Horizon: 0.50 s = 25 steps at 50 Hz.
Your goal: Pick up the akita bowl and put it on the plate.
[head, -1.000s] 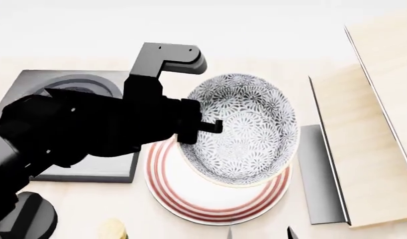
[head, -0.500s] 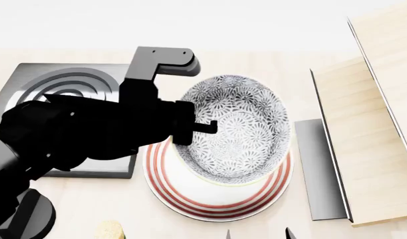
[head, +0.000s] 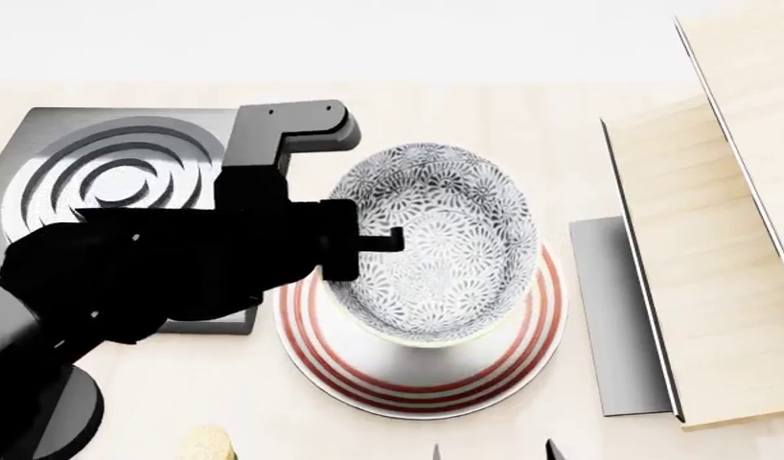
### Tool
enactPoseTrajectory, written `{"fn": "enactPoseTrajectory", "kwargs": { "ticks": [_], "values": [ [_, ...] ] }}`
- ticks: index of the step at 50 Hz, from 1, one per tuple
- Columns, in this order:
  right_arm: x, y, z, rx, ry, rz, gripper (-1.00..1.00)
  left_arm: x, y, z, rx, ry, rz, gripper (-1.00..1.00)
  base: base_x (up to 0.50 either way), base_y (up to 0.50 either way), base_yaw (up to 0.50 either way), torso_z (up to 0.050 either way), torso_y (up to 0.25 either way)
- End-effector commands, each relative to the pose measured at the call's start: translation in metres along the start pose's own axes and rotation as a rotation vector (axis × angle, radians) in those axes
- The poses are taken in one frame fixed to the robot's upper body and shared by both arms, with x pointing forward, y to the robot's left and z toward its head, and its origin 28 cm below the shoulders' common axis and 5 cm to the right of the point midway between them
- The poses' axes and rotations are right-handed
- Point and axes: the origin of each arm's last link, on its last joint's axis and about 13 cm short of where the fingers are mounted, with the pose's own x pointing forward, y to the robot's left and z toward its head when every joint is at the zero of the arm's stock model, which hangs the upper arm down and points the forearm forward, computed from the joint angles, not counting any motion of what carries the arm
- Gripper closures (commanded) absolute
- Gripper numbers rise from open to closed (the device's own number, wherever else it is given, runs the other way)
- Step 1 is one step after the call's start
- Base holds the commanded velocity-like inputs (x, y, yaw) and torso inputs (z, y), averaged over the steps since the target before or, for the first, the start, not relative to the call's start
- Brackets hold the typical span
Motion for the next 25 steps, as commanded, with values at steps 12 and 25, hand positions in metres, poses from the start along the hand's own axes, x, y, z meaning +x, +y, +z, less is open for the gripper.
{"fn": "enactPoseTrajectory", "kwargs": {
  "ticks": [12,25],
  "values": [
    [-0.0002,-0.0001,-0.001,0.002,0.004,0.004,-1.0,0.0039,-0.0032,0.0022,-0.121,-0.089,-0.024,1.0,0.0,0.0,0.0,0.0,0.0],
    [0.0007,-0.0003,-0.0016,0.003,0.005,0.004,-1.0,0.0063,-0.0041,-0.0022,-0.143,-0.099,-0.032,1.0,0.0,0.0,0.0,0.0,-0.075]
  ]
}}
